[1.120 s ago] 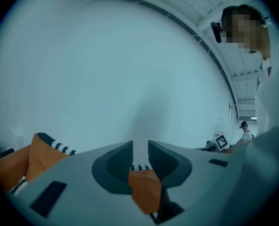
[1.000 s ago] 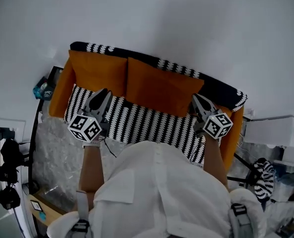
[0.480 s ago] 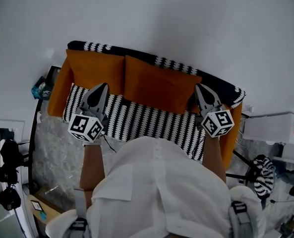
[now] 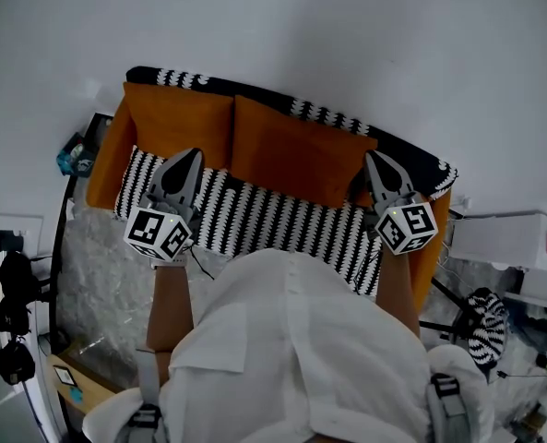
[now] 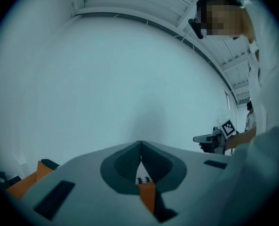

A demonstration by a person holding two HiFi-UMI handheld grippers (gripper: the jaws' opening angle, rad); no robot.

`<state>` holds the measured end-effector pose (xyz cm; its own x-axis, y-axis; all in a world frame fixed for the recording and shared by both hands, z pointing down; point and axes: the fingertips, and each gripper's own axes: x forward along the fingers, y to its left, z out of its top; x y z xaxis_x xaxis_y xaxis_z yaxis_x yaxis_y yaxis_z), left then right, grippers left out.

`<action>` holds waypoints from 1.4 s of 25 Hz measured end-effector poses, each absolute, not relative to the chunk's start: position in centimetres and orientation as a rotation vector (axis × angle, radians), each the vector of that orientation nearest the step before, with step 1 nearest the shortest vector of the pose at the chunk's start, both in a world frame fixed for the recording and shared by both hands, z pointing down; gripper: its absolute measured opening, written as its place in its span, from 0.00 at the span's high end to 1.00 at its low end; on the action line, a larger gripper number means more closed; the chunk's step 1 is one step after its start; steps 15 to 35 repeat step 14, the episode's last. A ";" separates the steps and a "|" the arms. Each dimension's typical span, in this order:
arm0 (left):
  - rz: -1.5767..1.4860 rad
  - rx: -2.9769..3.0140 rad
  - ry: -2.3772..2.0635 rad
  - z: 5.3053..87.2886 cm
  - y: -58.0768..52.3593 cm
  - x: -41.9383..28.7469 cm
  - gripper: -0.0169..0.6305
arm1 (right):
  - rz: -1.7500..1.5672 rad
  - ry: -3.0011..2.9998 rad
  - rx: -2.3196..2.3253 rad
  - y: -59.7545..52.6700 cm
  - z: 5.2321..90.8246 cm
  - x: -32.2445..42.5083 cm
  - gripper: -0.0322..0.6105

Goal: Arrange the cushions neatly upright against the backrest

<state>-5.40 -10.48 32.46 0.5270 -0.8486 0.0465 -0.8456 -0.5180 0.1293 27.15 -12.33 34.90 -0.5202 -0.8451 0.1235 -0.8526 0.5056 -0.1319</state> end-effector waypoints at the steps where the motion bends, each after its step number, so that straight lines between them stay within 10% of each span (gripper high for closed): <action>1: -0.034 2.625 -1.460 32.5 -10.4 -5.4 0.95 | 0.275 -2.688 1.516 -12.3 34.9 27.1 0.94; 35: -0.018 2.640 -1.419 32.7 -10.4 -4.7 0.95 | 0.265 -2.674 1.511 -12.1 35.1 27.5 0.94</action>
